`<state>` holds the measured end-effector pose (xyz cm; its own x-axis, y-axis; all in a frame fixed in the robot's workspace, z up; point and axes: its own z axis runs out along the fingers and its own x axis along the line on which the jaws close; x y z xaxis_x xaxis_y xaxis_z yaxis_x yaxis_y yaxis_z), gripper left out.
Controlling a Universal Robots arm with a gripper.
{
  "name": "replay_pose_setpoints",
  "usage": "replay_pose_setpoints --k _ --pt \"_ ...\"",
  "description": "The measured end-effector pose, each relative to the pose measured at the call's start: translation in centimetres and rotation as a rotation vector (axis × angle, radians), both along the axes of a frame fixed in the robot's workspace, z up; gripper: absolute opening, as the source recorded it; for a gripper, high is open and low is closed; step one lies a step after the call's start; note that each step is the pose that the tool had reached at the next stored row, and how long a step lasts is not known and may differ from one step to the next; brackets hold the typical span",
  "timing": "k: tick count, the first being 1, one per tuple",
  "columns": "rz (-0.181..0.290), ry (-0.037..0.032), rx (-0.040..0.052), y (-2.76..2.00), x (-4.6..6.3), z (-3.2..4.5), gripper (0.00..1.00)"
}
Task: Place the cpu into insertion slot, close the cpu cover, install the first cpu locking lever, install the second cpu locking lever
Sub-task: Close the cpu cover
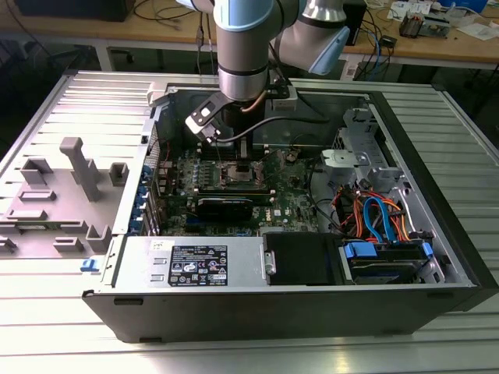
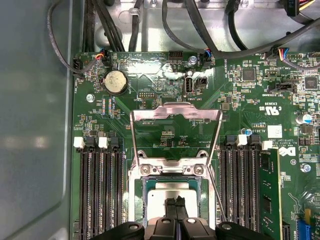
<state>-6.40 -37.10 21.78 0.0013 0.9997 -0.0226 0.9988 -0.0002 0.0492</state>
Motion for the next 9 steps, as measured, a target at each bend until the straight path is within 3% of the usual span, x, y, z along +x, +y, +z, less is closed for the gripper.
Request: replay_pose_setpoints --k 9 --pt "0.000 -0.0001 0.0002 0.00 0.00 0.40 0.11"
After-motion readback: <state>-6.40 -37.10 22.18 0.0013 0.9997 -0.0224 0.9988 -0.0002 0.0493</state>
